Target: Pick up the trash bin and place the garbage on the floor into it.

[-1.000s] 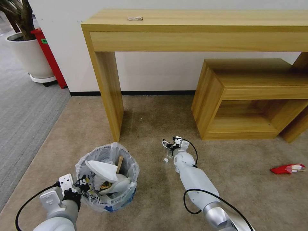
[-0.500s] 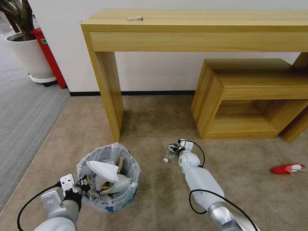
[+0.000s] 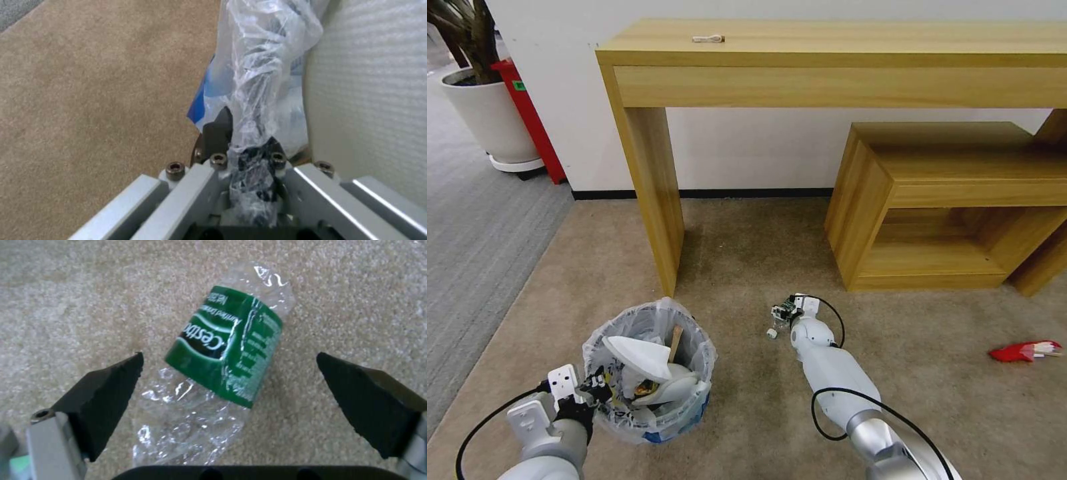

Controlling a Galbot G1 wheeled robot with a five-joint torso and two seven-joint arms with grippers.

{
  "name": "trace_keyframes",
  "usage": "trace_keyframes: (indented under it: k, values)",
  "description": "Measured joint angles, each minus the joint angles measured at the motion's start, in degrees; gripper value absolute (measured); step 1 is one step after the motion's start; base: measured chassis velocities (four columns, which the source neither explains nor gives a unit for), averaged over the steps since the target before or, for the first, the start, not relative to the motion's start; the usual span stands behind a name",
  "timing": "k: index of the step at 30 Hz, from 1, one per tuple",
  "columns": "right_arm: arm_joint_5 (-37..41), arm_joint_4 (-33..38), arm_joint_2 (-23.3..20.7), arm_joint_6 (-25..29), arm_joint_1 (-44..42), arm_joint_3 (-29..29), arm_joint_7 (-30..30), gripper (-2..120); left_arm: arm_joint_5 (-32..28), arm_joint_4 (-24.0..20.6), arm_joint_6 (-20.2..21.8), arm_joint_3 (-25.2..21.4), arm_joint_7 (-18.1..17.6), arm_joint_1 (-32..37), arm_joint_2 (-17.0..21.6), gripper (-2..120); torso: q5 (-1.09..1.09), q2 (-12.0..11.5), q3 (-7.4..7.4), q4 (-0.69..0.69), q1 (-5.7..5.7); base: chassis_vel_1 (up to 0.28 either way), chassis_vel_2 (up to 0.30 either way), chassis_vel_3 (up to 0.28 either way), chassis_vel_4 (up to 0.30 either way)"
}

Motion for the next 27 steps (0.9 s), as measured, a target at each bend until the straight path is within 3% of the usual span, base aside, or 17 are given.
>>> trace_keyframes:
  k: [17,19,27]
  values:
    - [-2.5,-2.4,-1.4,0.6,0.7,0.9,-2.0,40,1.1,0.8,-0.1,1.0,0.0,-0.6,-1.0,0,0.00,0.0,0.00,0.00,0.00,0.000,0.000,0.000,0.000]
    - [-1.8,-0.9,-2.0,0.4,-0.1,0.4,-2.1,29,1.2,0.8,-0.1,1.0,0.0,-0.6,-0.9,0,0.00,0.0,0.00,0.00,0.00,0.000,0.000,0.000,0.000]
    - [3.5,8.4,-5.3,-1.2,-4.3,-3.3,-1.2,9,1.1,0.4,-0.1,0.7,0.0,-0.5,-0.7,0,0.00,0.0,0.00,0.00,0.00,0.000,0.000,0.000,0.000]
